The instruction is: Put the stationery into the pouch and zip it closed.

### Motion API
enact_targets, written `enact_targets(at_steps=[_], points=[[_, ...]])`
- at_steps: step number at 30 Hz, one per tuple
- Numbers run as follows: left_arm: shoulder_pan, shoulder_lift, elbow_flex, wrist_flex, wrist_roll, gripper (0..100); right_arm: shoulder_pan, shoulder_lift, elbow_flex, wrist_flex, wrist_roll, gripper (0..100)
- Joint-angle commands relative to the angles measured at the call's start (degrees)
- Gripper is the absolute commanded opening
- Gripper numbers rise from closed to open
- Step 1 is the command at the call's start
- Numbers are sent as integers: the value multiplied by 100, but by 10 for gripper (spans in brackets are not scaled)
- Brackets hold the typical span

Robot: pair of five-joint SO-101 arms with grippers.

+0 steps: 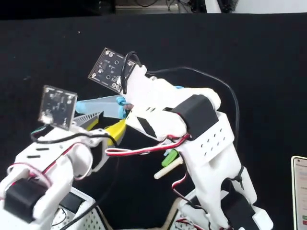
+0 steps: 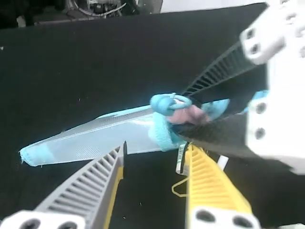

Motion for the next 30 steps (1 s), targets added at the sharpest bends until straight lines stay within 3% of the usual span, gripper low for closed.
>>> enact_targets(at_steps=[1,10,25,30], points=[[22,18,215,-484,44,209,18,-48,13,26,35,11],[-945,18,251,-519,44,209,18,-48,4,70,44,11],[-971,18,259,-475,18,209,35,-75,-22,149,0,11],[-971,18,259,-475,9,209,26,-681,110,229,0,11]])
